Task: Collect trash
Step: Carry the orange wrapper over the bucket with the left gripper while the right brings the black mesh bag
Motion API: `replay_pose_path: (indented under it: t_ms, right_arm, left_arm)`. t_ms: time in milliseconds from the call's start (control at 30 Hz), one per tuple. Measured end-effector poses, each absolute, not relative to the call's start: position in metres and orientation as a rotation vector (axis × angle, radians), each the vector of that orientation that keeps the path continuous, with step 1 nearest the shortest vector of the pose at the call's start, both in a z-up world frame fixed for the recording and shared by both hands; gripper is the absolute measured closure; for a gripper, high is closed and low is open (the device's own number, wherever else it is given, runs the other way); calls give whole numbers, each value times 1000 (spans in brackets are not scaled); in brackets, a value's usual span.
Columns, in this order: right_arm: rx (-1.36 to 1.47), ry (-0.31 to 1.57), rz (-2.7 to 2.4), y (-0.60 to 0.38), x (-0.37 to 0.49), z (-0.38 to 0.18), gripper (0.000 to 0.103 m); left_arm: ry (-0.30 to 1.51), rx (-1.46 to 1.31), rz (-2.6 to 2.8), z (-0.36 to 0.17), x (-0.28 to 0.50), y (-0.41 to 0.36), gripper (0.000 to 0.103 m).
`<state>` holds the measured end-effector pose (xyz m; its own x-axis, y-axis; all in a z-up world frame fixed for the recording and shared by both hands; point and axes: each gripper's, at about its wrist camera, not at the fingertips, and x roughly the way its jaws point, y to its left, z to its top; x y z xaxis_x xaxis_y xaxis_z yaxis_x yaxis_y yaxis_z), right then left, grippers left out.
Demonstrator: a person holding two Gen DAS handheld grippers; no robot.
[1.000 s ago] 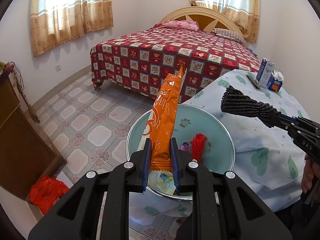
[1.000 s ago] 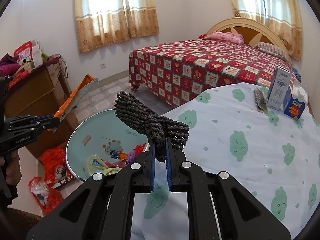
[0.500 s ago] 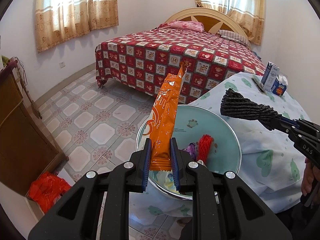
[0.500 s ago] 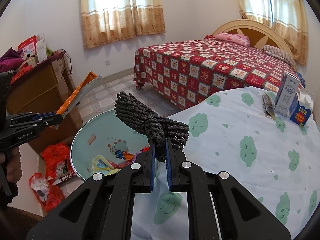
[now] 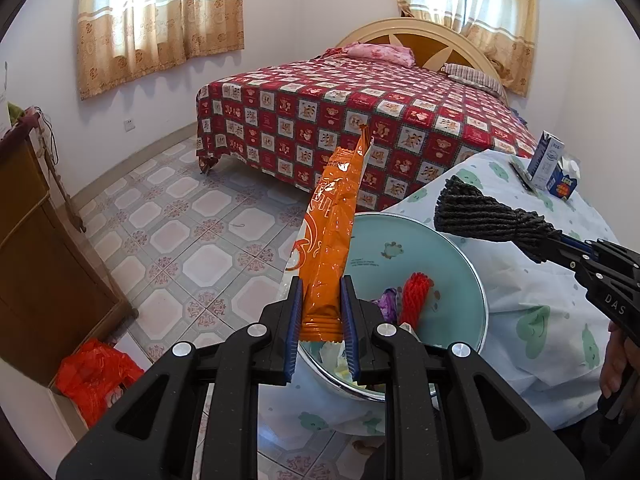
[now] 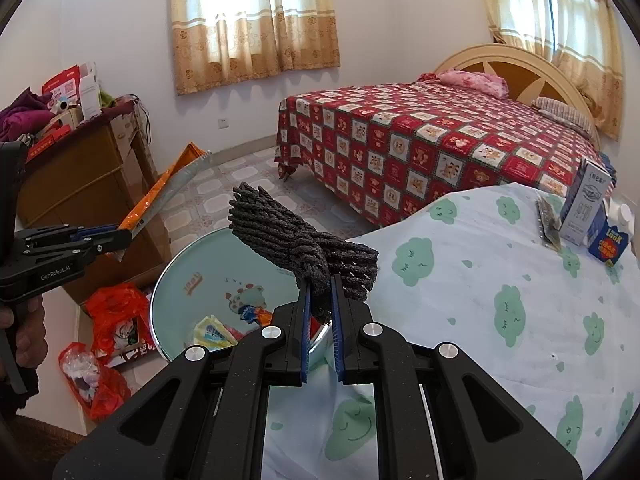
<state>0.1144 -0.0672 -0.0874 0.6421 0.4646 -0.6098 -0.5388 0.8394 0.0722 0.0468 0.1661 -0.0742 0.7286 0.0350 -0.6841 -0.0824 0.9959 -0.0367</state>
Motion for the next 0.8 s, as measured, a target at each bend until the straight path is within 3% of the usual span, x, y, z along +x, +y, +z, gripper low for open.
replay_pose_path:
  t_ms: [800]
  right_arm:
    - [-133,658,591,-54,115,-88,93]
  left_arm:
    - [749,-72,66,-70,49,171,84]
